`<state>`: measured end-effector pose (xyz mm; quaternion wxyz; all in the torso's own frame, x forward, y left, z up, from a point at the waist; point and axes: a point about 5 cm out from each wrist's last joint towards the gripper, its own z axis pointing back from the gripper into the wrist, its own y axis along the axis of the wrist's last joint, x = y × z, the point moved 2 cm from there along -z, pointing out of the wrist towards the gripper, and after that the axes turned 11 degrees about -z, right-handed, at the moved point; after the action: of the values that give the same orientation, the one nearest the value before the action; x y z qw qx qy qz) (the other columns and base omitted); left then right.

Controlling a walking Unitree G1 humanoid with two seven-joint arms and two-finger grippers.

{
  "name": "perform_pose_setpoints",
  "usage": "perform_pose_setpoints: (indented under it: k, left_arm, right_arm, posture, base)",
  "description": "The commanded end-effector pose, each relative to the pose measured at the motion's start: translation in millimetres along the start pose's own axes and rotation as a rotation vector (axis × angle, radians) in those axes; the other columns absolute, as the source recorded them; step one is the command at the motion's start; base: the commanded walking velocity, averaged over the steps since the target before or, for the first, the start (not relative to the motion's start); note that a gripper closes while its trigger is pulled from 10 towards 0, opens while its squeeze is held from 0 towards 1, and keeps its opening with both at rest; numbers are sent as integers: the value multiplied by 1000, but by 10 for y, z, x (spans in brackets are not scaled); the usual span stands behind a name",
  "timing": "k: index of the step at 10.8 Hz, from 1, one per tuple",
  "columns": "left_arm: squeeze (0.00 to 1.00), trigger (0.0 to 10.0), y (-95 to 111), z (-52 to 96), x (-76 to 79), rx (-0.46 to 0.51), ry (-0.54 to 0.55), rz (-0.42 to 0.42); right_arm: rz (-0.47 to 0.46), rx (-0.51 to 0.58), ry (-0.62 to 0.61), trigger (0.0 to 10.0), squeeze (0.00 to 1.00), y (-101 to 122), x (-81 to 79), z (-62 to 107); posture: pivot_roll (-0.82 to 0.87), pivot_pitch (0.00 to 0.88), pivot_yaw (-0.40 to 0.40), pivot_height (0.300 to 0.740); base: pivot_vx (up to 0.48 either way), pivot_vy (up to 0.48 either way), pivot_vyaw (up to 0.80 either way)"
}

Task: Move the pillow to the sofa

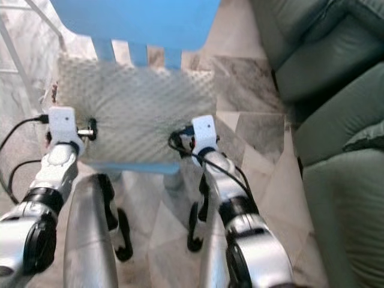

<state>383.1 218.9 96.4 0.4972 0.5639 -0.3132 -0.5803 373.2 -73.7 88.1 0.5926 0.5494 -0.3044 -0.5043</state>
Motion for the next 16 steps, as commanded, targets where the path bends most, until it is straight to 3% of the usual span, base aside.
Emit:
perform_pose_setpoints:
  k: [1, 3, 7, 11, 13, 16]
  left_arm:
    - [0, 0, -316, 113, 286, -117, -104, -13]
    - [0, 0, -283, 116, 402, -108, -151, -42]
    - [0, 0, -322, 124, 406, -128, -148, -40]
    - [0, 0, -305, 118, 423, -129, -146, -53]
    - [0, 0, -303, 120, 436, -128, -144, -56]
    - [0, 0, -324, 137, 469, -130, -141, -51]
  right_arm:
    - [-27, -56, -38, 0, 0, -179, 51, 32]
    - [-14, -81, -71, 0, 0, -259, 144, 57]
    - [-95, -102, -156, 0, 0, -332, 402, 127]
    - [-126, -117, -155, 0, 0, -424, 379, 145]
    - [-192, -126, -177, 0, 0, -470, 437, 174]
    - [-132, -84, -124, 0, 0, -462, 335, 161]
  posture:
    - [-43, 482, -104, 537]
    - [-44, 481, -107, 537]
    - [-37, 450, -110, 537]
    - [-42, 444, -109, 537]
    - [-48, 437, -112, 537]
    - [-63, 400, -117, 537]
  base:
    - [0, 0, 0]
    - [0, 0, 0]
    - [0, 0, 0]
    - [0, 0, 0]
    - [0, 0, 0]
    - [0, 0, 0]
